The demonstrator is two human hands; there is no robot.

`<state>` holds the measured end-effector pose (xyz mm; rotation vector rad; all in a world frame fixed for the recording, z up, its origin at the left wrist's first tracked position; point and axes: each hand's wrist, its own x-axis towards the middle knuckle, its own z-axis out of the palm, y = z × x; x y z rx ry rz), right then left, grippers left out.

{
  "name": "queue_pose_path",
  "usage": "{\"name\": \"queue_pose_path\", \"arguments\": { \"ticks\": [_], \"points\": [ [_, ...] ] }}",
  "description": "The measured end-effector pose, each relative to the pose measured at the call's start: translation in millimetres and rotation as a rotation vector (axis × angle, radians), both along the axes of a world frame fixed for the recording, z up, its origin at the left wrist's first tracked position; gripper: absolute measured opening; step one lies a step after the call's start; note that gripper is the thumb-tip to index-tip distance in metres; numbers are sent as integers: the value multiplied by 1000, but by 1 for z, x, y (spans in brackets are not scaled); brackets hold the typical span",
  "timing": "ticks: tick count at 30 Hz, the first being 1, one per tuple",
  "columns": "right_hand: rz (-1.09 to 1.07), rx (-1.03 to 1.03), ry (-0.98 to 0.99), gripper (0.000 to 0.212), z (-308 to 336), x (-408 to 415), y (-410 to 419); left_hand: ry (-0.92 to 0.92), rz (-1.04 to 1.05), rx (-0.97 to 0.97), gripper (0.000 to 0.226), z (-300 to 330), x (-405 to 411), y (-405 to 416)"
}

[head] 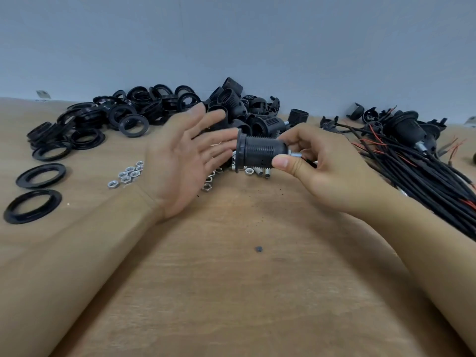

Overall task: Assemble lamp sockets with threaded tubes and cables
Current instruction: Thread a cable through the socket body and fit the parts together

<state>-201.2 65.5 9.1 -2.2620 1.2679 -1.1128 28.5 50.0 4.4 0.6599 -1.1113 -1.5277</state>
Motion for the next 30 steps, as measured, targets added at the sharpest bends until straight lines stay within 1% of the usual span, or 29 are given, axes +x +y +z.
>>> {"name": "queue_pose_path", "arguments": {
  "ticks": [1,2,5,6,7,9,11,12,14,16,17,20,25,30],
  "points": [
    [-1,6,6,12,0,0,0,-8,-13,-16,83,0,-1,0],
    [-2,15,17,13,0,0,0,22,-9,-35,86,1,0,1],
    [-19,21,52,13,0,0,0,225,58,-20,83,4,7,1],
    [-26,21,53,12,1,0,0,236,98,-8,80,4,9,0],
    [-32,24,52,13,1,0,0,208,130,-7,76,3,9,0],
    [-40,31,62,13,1,1,0,90,151,-14,70,1,5,1],
    [-45,39,75,13,1,1,0,-32,136,-23,72,1,0,1],
    [-49,41,76,14,1,0,0,-59,120,-31,74,1,-2,2],
    [-63,38,76,14,1,0,-1,-2,101,-54,74,3,-1,2],
    [-81,39,67,15,1,-1,-1,94,139,-62,72,3,3,1],
    [-85,40,59,14,1,-1,-2,107,171,-56,70,3,5,0],
    [-82,40,59,14,1,-1,-2,64,209,-35,62,1,5,-1],
    [-68,50,66,13,2,1,0,-2,189,-24,54,1,1,-1],
    [-72,46,81,13,3,1,1,-160,54,-43,71,0,-3,1]
  ]
}}
